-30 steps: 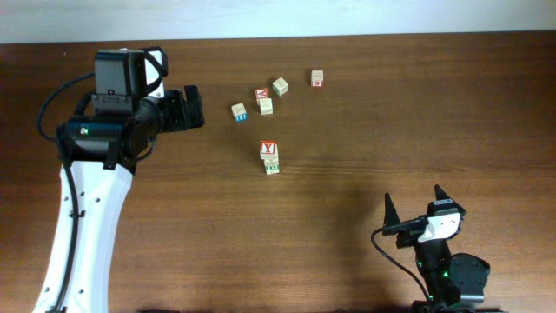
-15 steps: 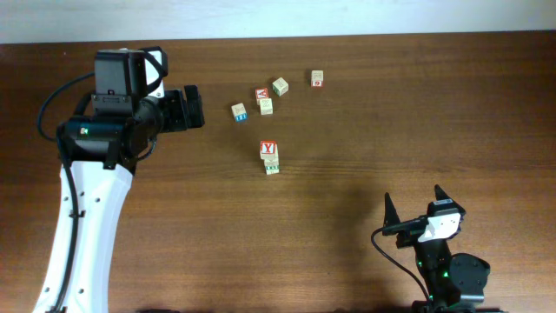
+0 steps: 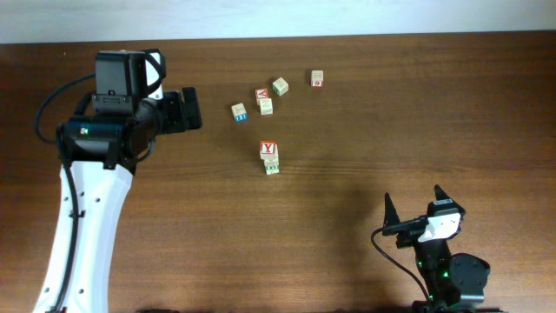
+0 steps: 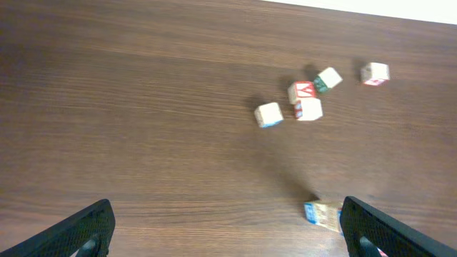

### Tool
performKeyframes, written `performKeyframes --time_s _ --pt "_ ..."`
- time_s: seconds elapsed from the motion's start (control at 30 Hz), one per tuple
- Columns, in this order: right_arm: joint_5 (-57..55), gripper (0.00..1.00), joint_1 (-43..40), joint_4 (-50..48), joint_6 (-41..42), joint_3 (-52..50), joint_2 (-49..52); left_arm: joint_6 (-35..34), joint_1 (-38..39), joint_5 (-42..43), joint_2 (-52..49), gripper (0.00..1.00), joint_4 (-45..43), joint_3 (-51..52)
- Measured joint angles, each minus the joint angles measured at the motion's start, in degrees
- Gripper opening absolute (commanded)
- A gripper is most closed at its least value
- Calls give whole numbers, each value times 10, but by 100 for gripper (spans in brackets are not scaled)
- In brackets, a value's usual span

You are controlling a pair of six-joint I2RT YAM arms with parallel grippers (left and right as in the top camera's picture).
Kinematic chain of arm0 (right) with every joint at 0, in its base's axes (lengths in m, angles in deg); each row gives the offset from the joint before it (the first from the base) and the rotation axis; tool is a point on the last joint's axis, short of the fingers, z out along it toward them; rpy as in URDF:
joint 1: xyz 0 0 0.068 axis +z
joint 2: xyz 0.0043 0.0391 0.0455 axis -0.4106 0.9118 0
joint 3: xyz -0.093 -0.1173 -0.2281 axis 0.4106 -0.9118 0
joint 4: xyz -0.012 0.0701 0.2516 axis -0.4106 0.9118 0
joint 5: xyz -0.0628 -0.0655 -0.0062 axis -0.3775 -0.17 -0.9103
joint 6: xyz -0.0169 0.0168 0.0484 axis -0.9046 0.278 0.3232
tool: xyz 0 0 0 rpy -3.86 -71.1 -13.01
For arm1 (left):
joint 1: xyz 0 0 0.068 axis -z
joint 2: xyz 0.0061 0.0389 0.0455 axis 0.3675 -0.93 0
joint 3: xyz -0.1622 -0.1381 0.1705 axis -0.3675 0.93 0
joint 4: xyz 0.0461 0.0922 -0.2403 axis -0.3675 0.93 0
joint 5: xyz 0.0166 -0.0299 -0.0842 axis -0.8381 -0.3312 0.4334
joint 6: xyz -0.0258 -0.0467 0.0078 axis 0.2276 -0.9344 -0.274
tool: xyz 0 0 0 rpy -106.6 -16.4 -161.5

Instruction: Rotate 5 blocks

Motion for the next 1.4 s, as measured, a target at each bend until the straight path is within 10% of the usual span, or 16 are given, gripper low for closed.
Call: performKeyframes --time_s 0.33,0.67,1.4 --pt "0 98 0 -2 0 0 -1 87 0 -56 180 99 -125 159" --pt "2 98 0 -3 0 -2 -3 116 -49 -40 475 99 -423 574" --pt "2 98 0 -4 0 -2 -3 131 -54 -39 826 99 -489 874"
